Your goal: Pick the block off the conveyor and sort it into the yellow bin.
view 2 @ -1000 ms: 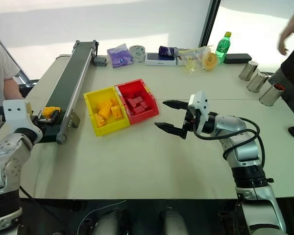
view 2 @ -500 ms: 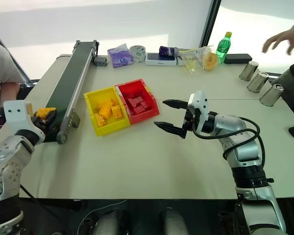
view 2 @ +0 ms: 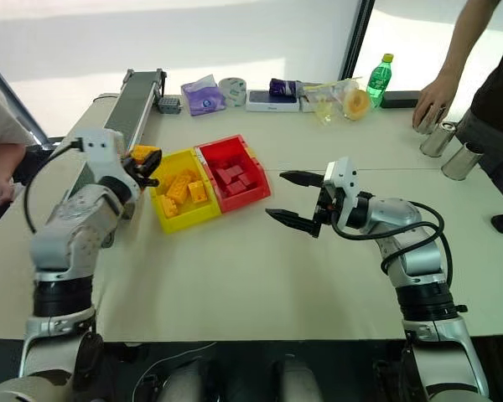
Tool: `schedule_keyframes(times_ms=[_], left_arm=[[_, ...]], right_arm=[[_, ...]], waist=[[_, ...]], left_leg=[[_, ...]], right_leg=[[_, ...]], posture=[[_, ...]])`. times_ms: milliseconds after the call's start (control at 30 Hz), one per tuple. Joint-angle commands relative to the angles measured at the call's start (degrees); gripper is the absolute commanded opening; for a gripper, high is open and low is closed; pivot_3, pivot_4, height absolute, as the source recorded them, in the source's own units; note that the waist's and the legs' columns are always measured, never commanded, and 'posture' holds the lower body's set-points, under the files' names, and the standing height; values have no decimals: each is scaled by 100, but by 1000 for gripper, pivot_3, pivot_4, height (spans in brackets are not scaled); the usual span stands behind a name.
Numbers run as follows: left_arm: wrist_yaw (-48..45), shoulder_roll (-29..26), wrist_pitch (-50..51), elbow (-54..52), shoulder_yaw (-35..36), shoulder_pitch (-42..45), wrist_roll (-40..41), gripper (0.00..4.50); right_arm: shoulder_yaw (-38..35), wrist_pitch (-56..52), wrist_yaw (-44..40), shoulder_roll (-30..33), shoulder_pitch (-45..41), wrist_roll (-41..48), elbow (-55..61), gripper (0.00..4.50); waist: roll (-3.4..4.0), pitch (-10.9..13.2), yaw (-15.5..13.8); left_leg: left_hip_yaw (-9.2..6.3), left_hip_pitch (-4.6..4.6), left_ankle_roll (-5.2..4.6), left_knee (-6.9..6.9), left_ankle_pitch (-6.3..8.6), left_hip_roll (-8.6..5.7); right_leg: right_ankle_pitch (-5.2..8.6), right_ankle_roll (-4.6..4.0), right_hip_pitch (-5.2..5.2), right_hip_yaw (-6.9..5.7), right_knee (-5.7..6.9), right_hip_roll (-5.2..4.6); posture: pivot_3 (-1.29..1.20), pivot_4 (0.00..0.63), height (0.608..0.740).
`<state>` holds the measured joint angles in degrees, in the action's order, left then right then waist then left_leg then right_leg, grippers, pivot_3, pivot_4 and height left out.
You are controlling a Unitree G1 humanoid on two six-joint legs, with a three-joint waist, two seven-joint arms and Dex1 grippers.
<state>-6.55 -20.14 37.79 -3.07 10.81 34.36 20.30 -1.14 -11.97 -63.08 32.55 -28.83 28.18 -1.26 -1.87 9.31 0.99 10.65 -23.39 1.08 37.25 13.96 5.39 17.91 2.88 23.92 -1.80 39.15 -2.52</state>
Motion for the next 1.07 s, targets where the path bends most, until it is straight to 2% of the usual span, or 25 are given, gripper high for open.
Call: schedule_keyframes(times_ms=[33, 67, 267, 367, 500, 600, 767, 900, 1067], left_arm=[[-131, 109, -493, 370, -102, 279, -184, 1380], [-244, 174, -557, 482, -149, 343, -158, 1380], [-441, 287, -927, 865, -121, 543, -226, 4377], [-538, 238, -1017, 630, -77, 476, -206, 4450], [-770, 31, -837, -204, 216, 69, 110, 4450], [-1153, -491, -629, -892, 482, -512, 305, 4450], [-2181, -1366, -280, -1995, 1268, -1791, 1256, 4450], [-2782, -1952, -353, -2171, 1920, -2833, 1382, 4450], [-3248, -2150, -631, -2094, 2518, -3571, 1485, 4450]], right_arm=[[-207, 18, 99, 58, 29, 53, 266, 4500], [-214, -21, 143, 75, 63, 61, 341, 4500], [-253, -252, 351, 121, 162, 117, 692, 4500], [-235, -331, 394, 118, 140, 121, 757, 4500], [-202, -394, 392, 101, 48, 118, 734, 4500], [-181, -398, 328, 112, -15, 100, 653, 4500], [-163, -303, 137, 126, -143, 64, 375, 4500], [-132, -200, -21, 122, -227, 20, 147, 4500], [-115, -144, -63, 102, -205, 3, 123, 4500]], waist=[[0, 0, -1], [0, 0, -14], [0, 0, -25], [0, 0, -25], [0, 0, -1], [1, 0, 28], [2, 1, 6], [2, 1, -22], [2, 1, -23]], left_leg=[[0, 0, 2, -2, -1, 0], [0, 0, 2, -2, -1, 1], [2, -2, 2, 4, -1, -1], [1, -2, 2, 4, -1, -1], [2, -2, 2, 1, -1, 1], [2, 0, 4, -2, -2, 10], [5, 0, 5, -5, -3, 17], [2, 0, 4, 0, -2, 15], [-1, 0, 2, -2, -1, 14]], right_leg=[[0, 0, 1, 0, 0, 2], [0, 0, 2, 0, 0, 2], [0, 1, 0, -1, 2, 1], [0, 1, 0, -1, 2, 2], [0, 1, 1, 0, 1, 0], [0, 0, 3, 1, 2, 2], [0, 0, 6, 2, 2, -3], [1, -1, 1, 0, 2, -7], [2, -3, 2, -2, 1, -11]], posture=[[0, 150, 740], [0, 150, 740], [0, 150, 740], [0, 150, 740], [0, 150, 740], [0, 150, 740], [0, 150, 740], [0, 150, 740], [0, 150, 740]])
